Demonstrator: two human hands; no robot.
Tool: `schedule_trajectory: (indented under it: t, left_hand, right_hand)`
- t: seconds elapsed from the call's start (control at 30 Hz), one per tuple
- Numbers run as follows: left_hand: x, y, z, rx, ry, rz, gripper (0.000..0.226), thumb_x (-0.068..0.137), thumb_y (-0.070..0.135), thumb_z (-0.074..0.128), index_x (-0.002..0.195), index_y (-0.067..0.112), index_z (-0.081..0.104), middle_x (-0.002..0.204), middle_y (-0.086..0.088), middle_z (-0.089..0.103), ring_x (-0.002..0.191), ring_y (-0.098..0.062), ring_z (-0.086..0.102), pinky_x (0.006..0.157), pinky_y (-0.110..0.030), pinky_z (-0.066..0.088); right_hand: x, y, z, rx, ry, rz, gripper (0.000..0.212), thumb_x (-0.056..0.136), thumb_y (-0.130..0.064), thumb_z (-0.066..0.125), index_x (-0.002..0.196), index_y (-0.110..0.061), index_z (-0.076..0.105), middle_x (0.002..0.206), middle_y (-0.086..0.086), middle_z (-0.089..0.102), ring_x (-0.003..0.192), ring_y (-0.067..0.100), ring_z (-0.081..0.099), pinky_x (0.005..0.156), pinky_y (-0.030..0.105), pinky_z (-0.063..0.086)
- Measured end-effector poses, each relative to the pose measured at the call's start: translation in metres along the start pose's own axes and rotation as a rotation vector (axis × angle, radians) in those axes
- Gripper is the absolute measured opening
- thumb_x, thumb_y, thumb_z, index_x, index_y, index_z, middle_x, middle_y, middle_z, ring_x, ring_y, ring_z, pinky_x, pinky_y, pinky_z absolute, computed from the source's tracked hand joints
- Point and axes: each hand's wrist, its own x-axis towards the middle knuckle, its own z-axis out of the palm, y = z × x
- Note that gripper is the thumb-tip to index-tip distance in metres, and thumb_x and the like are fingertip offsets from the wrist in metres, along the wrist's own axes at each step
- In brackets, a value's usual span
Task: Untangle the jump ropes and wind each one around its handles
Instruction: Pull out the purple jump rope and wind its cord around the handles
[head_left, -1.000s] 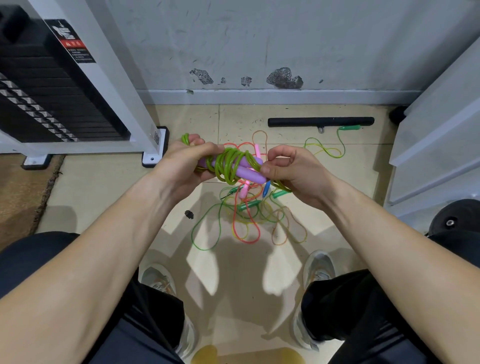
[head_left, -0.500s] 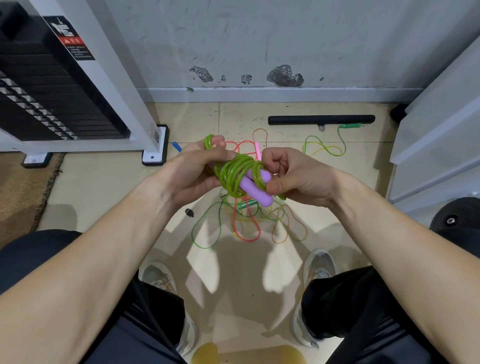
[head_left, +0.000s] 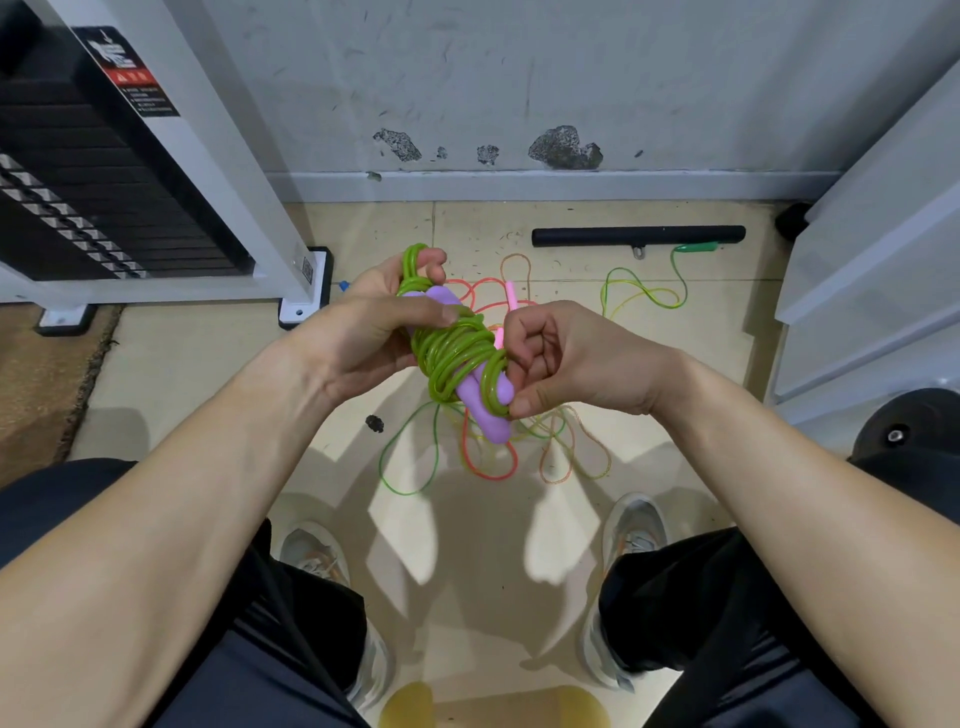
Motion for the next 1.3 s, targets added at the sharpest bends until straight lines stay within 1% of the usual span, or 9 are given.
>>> schedule_trajectory:
  t: [0.2,0.37,0.57,0.67,0.8,0.9,1.1,1.2,1.3]
  left_hand:
    - [0.002,0.002,-0.003,-0.016,0.069,0.040,0.053,0.069,-0.004,0.068,0.110,0.024,0.052,0.088,0.012,0.054,0.086,-0.020,0.056,0.073,-0.034,0.047]
    - [0.003,0.000,-0.003,-0.006,0.145,0.075,0.052,0.067,-0.004,0.069,0.106,0.026,0.053,0.095,0.008,0.049,0.099,-0.026,0.050,0.066,-0.034,0.050]
    - [0.001,0.000,0.004,-0.085,0.202,0.098,0.057,0.068,-0.001,0.066,0.117,0.020,0.047,0.087,0.013,0.052,0.066,-0.008,0.060,0.059,-0.029,0.052]
    - [0.002,0.000,0.008,-0.074,0.227,0.125,0.059,0.069,0.002,0.067,0.121,0.019,0.044,0.086,0.014,0.051,0.063,-0.007,0.058,0.059,-0.029,0.052]
    - [0.001,-0.002,0.011,0.062,0.246,0.175,0.063,0.068,0.003,0.069,0.122,0.021,0.043,0.097,0.012,0.045,0.068,-0.007,0.055,0.056,-0.028,0.052]
    - [0.000,-0.005,0.014,0.070,0.258,0.182,0.064,0.068,0.004,0.070,0.123,0.022,0.042,0.097,0.012,0.044,0.072,-0.008,0.054,0.056,-0.027,0.051]
    - [-0.001,-0.005,0.013,0.072,0.218,0.166,0.062,0.068,0.003,0.070,0.121,0.022,0.044,0.099,0.010,0.044,0.077,-0.012,0.054,0.058,-0.028,0.052]
    - [0.000,0.002,0.010,0.069,0.165,0.158,0.061,0.068,0.001,0.069,0.121,0.022,0.046,0.099,0.010,0.046,0.075,-0.010,0.057,0.057,-0.028,0.051]
    - [0.000,0.010,0.005,0.097,0.060,0.140,0.061,0.068,-0.002,0.069,0.120,0.022,0.048,0.098,0.012,0.048,0.078,-0.011,0.055,0.059,-0.027,0.047]
  right_hand:
    - [0.000,-0.004,0.002,-0.132,0.171,-0.086,0.045,0.072,0.024,0.074,0.078,-0.010,0.045,0.078,0.012,0.067,0.070,0.024,0.062,0.066,0.026,0.056]
    - [0.001,0.001,0.010,-0.227,0.322,-0.148,0.046,0.070,0.016,0.081,0.076,-0.013,0.045,0.077,0.005,0.069,0.069,0.016,0.065,0.070,0.030,0.056]
    - [0.001,0.002,0.018,-0.088,0.487,-0.209,0.045,0.072,0.010,0.081,0.075,-0.011,0.042,0.077,0.005,0.072,0.064,0.023,0.063,0.061,0.037,0.055]
    - [0.003,0.003,0.016,-0.079,0.578,-0.226,0.042,0.071,0.003,0.082,0.073,-0.013,0.042,0.080,0.012,0.074,0.067,0.026,0.066,0.063,0.036,0.055]
    - [0.005,0.010,0.017,-0.176,0.641,-0.182,0.045,0.075,0.019,0.072,0.070,-0.013,0.042,0.076,0.008,0.073,0.064,0.017,0.068,0.062,0.028,0.055]
    - [0.005,0.013,0.018,-0.123,0.657,-0.175,0.044,0.075,0.020,0.071,0.070,-0.012,0.042,0.070,0.002,0.073,0.058,0.009,0.066,0.059,0.021,0.052]
    - [0.005,0.012,0.015,-0.088,0.637,-0.176,0.039,0.073,0.024,0.067,0.071,-0.009,0.045,0.066,-0.001,0.072,0.056,0.013,0.064,0.059,0.027,0.054]
    - [0.004,0.003,0.010,-0.176,0.540,-0.181,0.033,0.077,0.016,0.072,0.076,-0.009,0.050,0.072,-0.004,0.066,0.055,0.016,0.066,0.056,0.025,0.050]
    - [0.005,-0.001,0.007,-0.331,0.370,-0.136,0.022,0.082,0.003,0.076,0.078,-0.010,0.059,0.069,-0.007,0.062,0.051,0.008,0.062,0.054,0.020,0.046]
